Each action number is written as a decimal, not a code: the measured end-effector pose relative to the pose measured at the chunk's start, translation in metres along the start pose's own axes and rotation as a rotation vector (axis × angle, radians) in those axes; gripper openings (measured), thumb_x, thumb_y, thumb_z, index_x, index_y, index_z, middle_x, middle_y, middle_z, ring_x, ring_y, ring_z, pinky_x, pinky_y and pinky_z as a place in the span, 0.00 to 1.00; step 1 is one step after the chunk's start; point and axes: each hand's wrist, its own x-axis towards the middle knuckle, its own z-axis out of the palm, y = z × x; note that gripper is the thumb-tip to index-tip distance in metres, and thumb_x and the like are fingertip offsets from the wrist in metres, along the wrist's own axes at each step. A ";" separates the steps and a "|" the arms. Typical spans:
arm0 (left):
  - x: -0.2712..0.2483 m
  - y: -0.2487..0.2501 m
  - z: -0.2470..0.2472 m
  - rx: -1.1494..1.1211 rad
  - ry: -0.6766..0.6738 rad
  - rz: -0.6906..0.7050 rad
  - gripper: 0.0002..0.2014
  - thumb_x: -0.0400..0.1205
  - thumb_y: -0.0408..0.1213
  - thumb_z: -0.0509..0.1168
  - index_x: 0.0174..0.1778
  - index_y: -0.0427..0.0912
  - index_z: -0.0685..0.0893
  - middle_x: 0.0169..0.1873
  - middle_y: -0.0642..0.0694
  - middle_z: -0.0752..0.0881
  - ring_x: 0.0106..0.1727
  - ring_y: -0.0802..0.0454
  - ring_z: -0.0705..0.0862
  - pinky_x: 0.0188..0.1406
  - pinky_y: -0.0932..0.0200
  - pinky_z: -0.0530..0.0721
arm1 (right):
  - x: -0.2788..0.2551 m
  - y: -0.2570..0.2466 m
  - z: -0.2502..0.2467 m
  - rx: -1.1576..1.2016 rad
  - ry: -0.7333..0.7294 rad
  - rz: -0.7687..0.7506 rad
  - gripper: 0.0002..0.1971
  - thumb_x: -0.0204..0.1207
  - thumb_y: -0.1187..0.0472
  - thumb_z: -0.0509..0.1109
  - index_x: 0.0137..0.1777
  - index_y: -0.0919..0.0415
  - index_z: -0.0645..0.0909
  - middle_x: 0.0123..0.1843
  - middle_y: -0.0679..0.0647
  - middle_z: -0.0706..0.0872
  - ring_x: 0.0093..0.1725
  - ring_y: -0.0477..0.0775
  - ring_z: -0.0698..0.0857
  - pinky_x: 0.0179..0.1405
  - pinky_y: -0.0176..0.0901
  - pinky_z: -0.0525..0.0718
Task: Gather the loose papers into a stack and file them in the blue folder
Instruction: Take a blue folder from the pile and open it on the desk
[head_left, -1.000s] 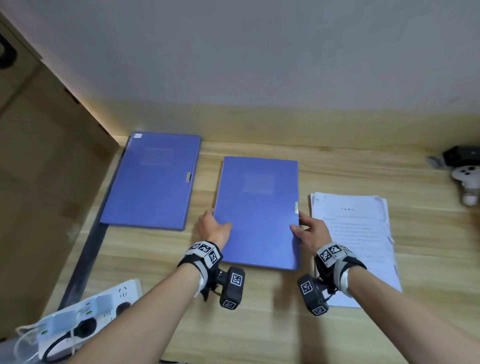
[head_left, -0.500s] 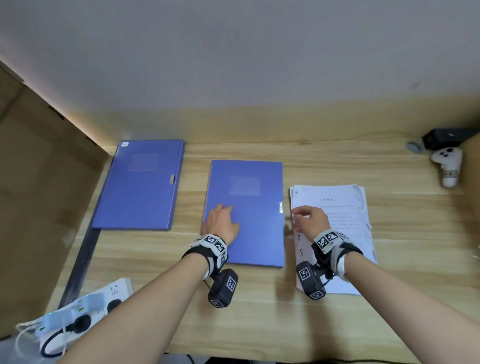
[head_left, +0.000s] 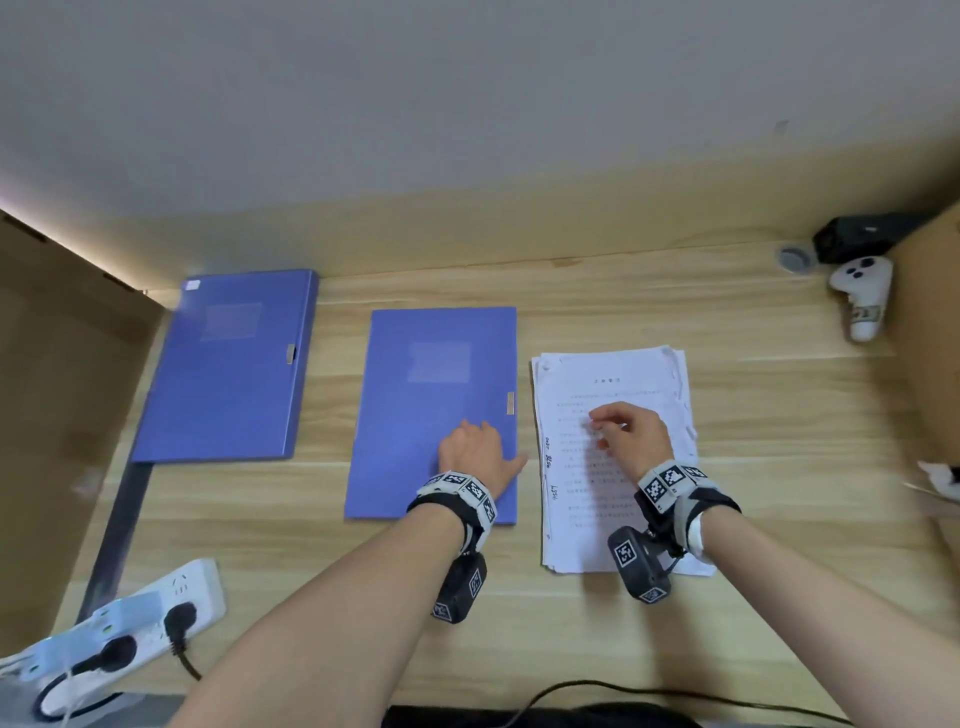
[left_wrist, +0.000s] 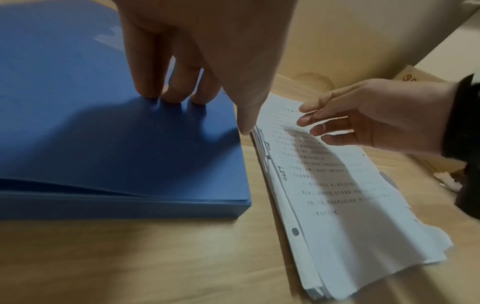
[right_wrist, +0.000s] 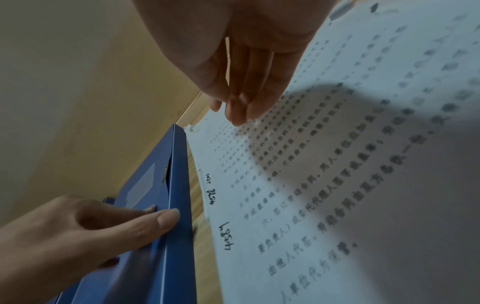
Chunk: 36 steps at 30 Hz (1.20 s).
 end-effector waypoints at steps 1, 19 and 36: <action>0.001 0.002 -0.002 -0.015 -0.003 -0.016 0.27 0.81 0.64 0.60 0.55 0.40 0.81 0.55 0.41 0.85 0.56 0.41 0.84 0.43 0.53 0.72 | 0.001 -0.001 0.001 0.006 -0.009 0.006 0.09 0.79 0.68 0.67 0.47 0.56 0.88 0.46 0.52 0.92 0.37 0.55 0.91 0.46 0.51 0.90; 0.034 0.012 -0.028 -0.312 0.056 -0.218 0.26 0.80 0.56 0.66 0.23 0.45 0.65 0.23 0.49 0.72 0.33 0.43 0.75 0.29 0.57 0.67 | 0.019 -0.003 0.019 -0.060 -0.117 -0.049 0.14 0.77 0.67 0.67 0.39 0.47 0.87 0.44 0.46 0.93 0.37 0.51 0.90 0.49 0.53 0.90; -0.017 -0.066 -0.118 -0.563 0.130 -0.055 0.21 0.75 0.38 0.60 0.19 0.43 0.58 0.20 0.46 0.60 0.28 0.45 0.60 0.29 0.55 0.62 | 0.006 -0.053 0.055 -0.240 -0.221 -0.227 0.18 0.77 0.71 0.64 0.63 0.57 0.85 0.64 0.54 0.86 0.63 0.55 0.84 0.67 0.46 0.79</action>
